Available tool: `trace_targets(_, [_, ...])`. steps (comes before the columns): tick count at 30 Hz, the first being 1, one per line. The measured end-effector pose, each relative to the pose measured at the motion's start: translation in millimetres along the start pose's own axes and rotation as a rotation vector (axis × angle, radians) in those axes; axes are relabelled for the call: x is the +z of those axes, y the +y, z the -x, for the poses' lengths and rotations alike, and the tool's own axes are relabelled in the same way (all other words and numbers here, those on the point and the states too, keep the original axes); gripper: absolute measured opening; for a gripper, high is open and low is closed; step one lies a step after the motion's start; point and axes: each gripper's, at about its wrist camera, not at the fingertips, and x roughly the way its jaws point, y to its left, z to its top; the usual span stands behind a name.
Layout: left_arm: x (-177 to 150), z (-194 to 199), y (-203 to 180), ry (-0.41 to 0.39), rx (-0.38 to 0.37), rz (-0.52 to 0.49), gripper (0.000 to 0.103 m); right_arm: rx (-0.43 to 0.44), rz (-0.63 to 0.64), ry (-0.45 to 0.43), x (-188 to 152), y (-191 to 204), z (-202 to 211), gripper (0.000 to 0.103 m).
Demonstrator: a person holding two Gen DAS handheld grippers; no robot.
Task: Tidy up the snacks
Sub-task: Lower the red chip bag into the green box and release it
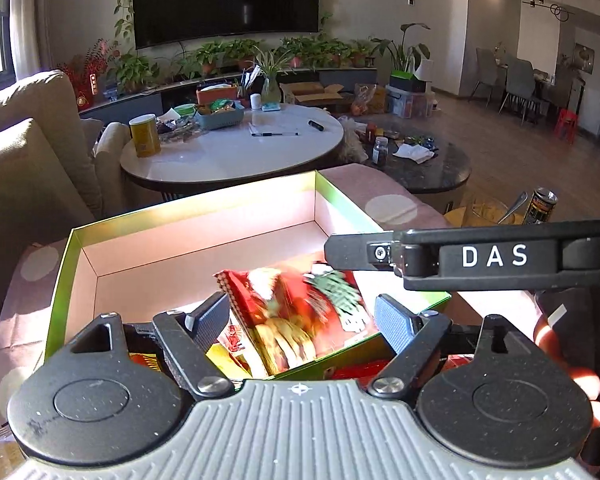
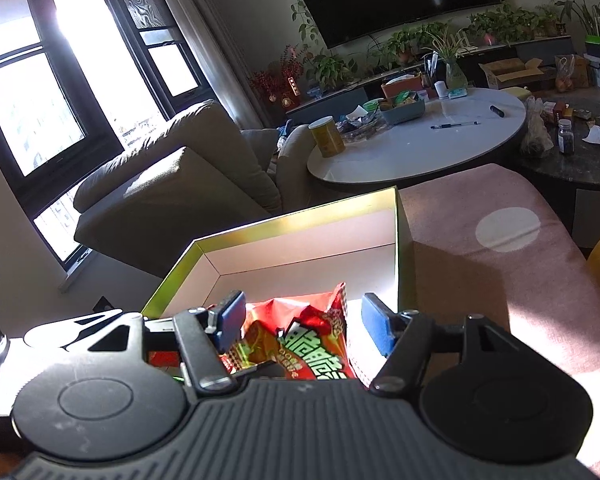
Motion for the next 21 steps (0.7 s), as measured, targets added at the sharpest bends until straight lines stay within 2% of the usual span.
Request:
trace_targets(11, [-4, 18, 11, -0.025, 0.041, 0.005, 0.08, -0.012, 0.049, -0.034, -3, 8, 4, 0.063])
trace_targets(21, [-10, 41, 29, -0.056, 0.079, 0.048, 0.081, 0.047, 0.047, -0.019, -4, 18, 13, 0.063])
